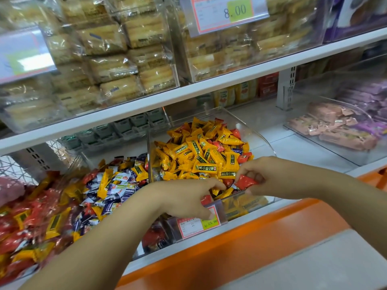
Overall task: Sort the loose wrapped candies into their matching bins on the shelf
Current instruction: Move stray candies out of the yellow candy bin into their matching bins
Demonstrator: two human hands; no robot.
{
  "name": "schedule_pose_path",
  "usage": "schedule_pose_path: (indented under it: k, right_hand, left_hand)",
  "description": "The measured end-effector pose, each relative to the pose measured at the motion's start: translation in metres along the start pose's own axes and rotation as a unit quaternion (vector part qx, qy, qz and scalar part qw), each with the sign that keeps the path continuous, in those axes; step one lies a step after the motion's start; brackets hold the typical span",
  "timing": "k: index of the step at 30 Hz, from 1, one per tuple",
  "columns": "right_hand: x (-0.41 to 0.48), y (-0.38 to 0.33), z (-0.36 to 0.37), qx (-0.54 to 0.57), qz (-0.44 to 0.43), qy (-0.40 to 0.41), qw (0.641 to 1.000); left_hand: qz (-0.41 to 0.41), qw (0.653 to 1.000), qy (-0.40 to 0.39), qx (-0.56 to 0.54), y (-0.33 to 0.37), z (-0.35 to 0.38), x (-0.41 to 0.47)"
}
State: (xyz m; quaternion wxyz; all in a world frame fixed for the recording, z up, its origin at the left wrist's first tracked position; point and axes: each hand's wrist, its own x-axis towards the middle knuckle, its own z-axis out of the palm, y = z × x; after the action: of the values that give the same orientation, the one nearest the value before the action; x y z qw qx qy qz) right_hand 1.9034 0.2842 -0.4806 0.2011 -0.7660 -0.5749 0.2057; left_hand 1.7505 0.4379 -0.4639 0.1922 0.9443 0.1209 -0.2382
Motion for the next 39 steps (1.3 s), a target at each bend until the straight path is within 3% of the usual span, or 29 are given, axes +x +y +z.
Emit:
schedule_pose_path:
  k: [5, 19, 26, 31, 39]
  right_hand:
    - [0.001, 0.000, 0.000, 0.000, -0.001, -0.004, 1.000]
    - [0.005, -0.012, 0.006, 0.069, -0.029, 0.020, 0.997]
    - [0.011, -0.017, 0.013, 0.087, -0.045, 0.013, 0.995]
    - [0.020, -0.014, 0.011, 0.092, -0.023, 0.085, 0.992]
    - [0.037, -0.013, 0.015, -0.054, -0.043, -0.001, 0.998]
  left_hand:
    - [-0.004, 1.000, 0.008, -0.018, -0.005, -0.004, -0.007]
    - [0.024, 0.982, 0.139, -0.122, -0.020, 0.016, -0.010]
    - [0.030, 0.983, 0.097, -0.153, -0.022, 0.013, -0.006]
    - [0.035, 0.987, 0.024, -0.154, -0.017, 0.003, -0.003]
    - [0.005, 0.992, 0.002, -0.124, -0.016, 0.000, -0.001]
